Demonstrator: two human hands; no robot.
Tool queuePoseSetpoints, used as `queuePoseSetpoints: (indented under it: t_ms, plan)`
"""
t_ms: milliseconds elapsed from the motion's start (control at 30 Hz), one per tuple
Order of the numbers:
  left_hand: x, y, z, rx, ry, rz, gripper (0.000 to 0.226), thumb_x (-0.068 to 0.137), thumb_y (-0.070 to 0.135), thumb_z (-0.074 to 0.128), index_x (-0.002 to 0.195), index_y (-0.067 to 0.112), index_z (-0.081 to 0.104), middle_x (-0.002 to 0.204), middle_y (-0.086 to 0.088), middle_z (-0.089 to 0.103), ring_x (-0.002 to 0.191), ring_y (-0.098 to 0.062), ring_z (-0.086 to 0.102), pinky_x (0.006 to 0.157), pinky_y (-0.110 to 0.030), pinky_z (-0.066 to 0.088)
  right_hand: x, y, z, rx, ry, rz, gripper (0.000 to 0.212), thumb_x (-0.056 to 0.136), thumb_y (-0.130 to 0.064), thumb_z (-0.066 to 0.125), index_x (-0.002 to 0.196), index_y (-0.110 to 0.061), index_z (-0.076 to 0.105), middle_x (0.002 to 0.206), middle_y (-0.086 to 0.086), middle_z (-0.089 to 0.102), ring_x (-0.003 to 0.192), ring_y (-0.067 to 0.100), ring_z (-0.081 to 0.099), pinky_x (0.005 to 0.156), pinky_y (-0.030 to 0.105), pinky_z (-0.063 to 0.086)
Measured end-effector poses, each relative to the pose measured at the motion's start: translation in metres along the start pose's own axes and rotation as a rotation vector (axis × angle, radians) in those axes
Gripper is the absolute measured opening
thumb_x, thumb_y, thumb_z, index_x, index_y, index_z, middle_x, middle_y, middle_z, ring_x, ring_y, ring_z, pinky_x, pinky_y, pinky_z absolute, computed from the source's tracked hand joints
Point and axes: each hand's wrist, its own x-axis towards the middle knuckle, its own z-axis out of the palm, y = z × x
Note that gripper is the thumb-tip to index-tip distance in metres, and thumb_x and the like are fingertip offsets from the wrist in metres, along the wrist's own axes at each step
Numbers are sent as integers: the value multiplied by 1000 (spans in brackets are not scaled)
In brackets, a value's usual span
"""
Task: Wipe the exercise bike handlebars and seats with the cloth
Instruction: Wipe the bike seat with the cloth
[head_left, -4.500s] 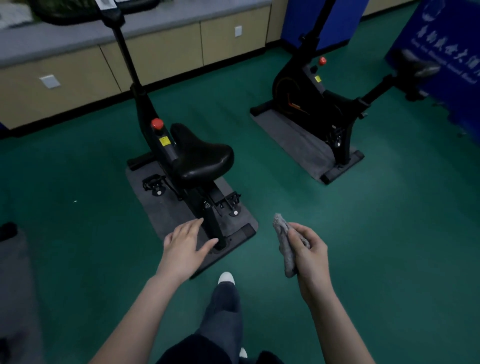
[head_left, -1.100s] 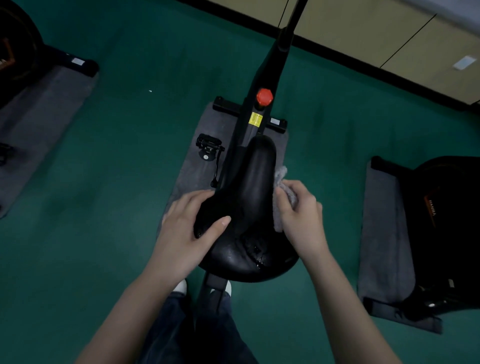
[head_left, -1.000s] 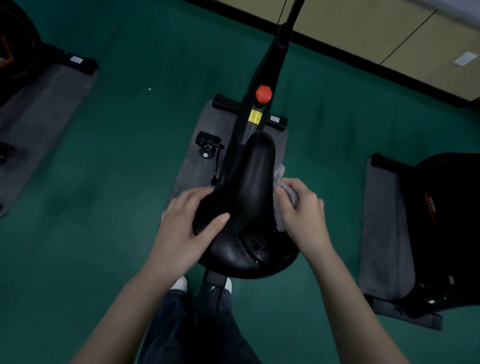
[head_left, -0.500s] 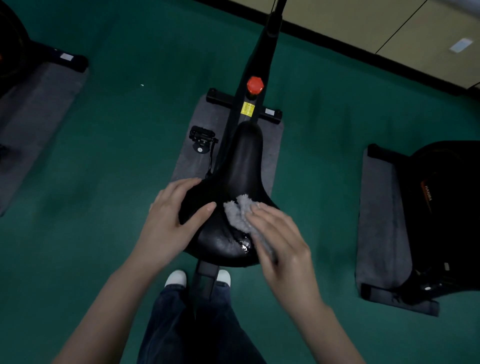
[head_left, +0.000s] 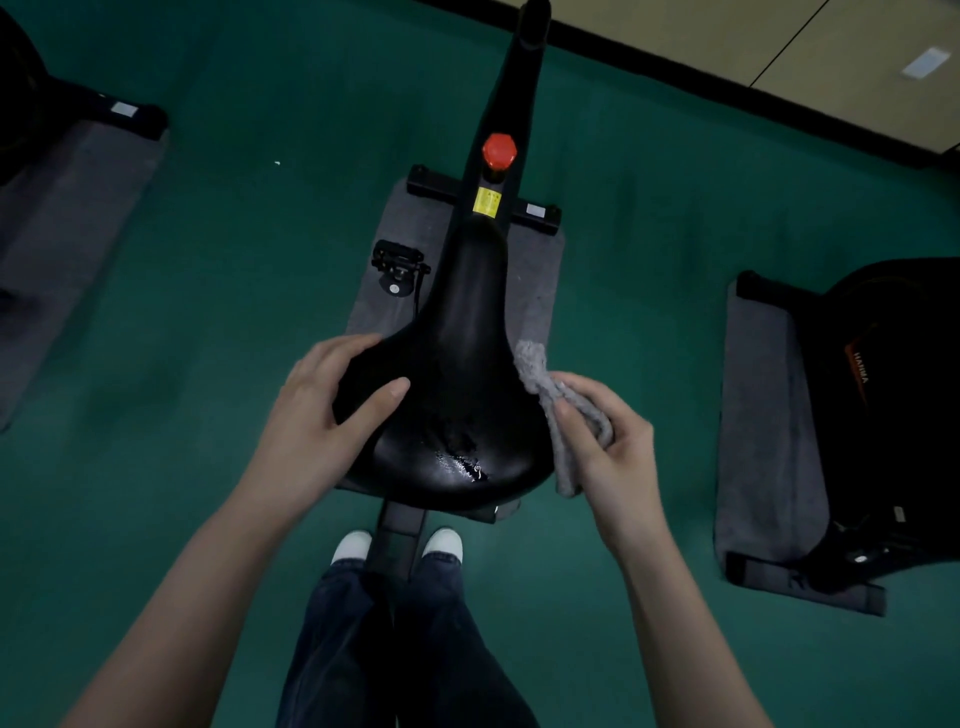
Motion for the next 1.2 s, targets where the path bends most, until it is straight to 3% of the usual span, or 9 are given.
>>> queuePoseSetpoints:
  t_ms: [100,233,367,500,667,733,933,1067,1200]
  plan:
    - [0,0,0,11,-5,-2,54,80,54,54,127,27,55,125,14,52,122,-7,46,106,-32,36,22,6,2,119,49,184,17,92,-7,59,104,-11,69,100,9,72,90,20,68,81,29,55]
    - [-4,1,-3,-43,2,-8,67,74,63,56,131,28,50,129,14,49,125,-1,43,106,-24,32,31,19,5,472,88,443,26,94,-4,53,117,6,60,103,19,68,89,24,67,78,29,56]
    - [-18,-11,-8,-108,12,-67,92,62,61,77,139,28,40,139,13,45,128,-2,41,108,-24,31,4,30,16,661,273,429,27,96,-7,51,119,3,59,107,15,69,94,21,67,77,26,55]
    - [-34,-25,-8,-136,-58,-116,123,40,47,89,144,31,27,146,10,37,131,-4,36,106,-21,27,-32,29,39,673,515,353,26,98,-12,50,121,-4,59,111,10,69,104,20,65,86,26,54]
    - [-34,-39,-8,-108,-94,-56,129,32,55,83,144,39,19,149,15,29,137,0,28,110,-21,22,-54,12,71,336,814,173,21,95,-12,55,115,-13,63,114,8,68,110,22,63,99,43,48]
    - [-32,-45,-9,-94,-88,-16,125,34,57,83,142,41,22,146,17,32,136,-2,30,112,-25,24,-57,4,83,193,852,44,21,94,-9,56,113,-14,64,112,4,68,108,17,63,99,40,49]
    - [-32,-48,-9,-116,-66,65,108,35,78,75,126,65,18,128,47,24,131,9,28,107,-14,23,-56,-8,102,-375,673,-315,25,90,1,56,112,-3,66,112,4,65,108,23,61,94,41,50]
    - [-32,-51,-5,-109,-49,90,113,38,71,76,136,48,24,131,37,29,133,2,28,112,-26,25,-66,-5,120,-581,473,-532,26,89,6,54,112,3,65,114,9,65,115,24,57,98,46,46]
    - [-33,-53,-4,-101,-41,62,120,39,69,75,143,34,25,138,22,30,136,-3,27,116,-39,25,-79,2,127,-629,357,-600,30,89,5,49,116,3,63,119,10,62,121,23,53,101,49,43]
